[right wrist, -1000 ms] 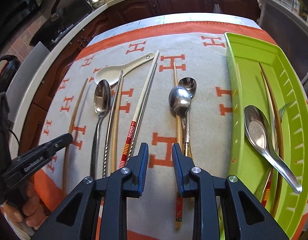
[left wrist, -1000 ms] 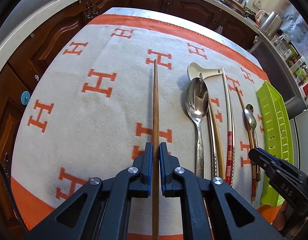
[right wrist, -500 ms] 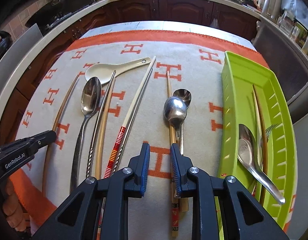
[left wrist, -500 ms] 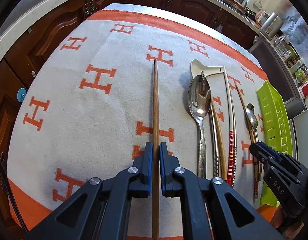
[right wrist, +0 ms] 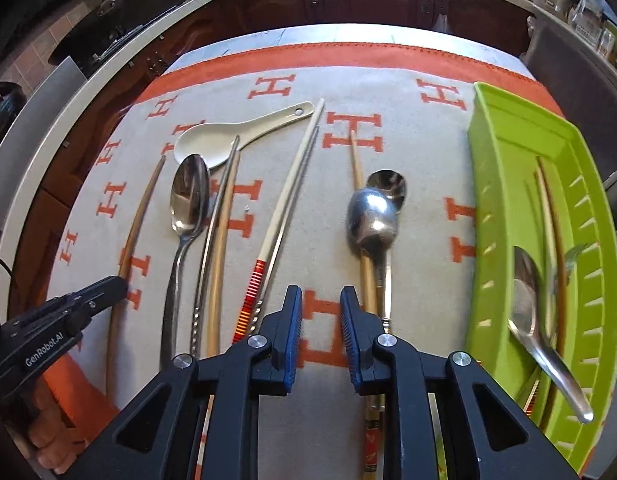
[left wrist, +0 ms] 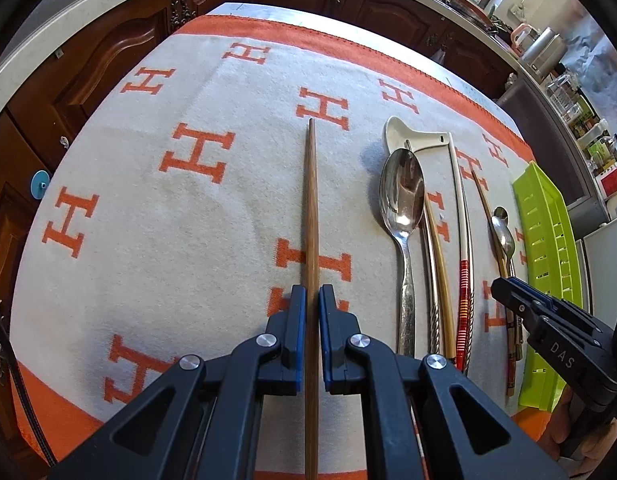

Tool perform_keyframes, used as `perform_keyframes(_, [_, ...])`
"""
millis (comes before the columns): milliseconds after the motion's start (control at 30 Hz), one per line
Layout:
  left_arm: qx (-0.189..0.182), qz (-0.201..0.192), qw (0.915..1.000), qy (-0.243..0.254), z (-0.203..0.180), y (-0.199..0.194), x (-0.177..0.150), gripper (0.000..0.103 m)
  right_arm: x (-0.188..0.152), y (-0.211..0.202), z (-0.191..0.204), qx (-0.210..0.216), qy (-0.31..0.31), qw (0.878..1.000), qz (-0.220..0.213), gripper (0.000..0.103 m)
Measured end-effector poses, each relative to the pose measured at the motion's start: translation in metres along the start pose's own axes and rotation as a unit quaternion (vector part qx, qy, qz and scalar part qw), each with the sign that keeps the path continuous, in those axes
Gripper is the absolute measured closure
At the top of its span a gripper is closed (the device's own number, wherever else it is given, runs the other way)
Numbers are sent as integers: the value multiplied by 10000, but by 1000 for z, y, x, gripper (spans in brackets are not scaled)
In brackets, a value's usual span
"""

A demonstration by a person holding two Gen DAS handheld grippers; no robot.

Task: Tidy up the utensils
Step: 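Hold the wooden chopstick in the left tool above the pile, then carry the chopstick into the green tray with the left tool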

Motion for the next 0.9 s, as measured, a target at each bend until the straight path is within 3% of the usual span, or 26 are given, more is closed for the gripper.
perform_keyframes(267, [-106,14,9999,-19,1,1,-1,99,2,-13,0,-400,-246,9987,-179,83])
perform_keyframes(400, [-162,2,9999,-28,1,0,-1,99,-1,-5,0,-436,-288,9985,136,83])
perform_keyframes(533, [-211,-19,9998,-47,2,-2,-1,99,1,1,0,-670,-381,9969,181,83])
perform_keyframes(833, [-300,-1,9995,-24,1,-1,-1,98,6,14,10,-246,-508,9983,119,88])
perform_keyframes(900, [-312,-4,9995,4,-1,-1,-1,98,5,14,11,-132,-421,9990,15,96])
Point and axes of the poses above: each gripper's, at about its wrist camera, not at the fingertips, and y roughly the way its jaws point, z to its left, x to its top, the point moved 5 cm from there along y, roughly the way its jaws point, and after that the axes turned 7 degrees about -x, right-handed, at the moved point
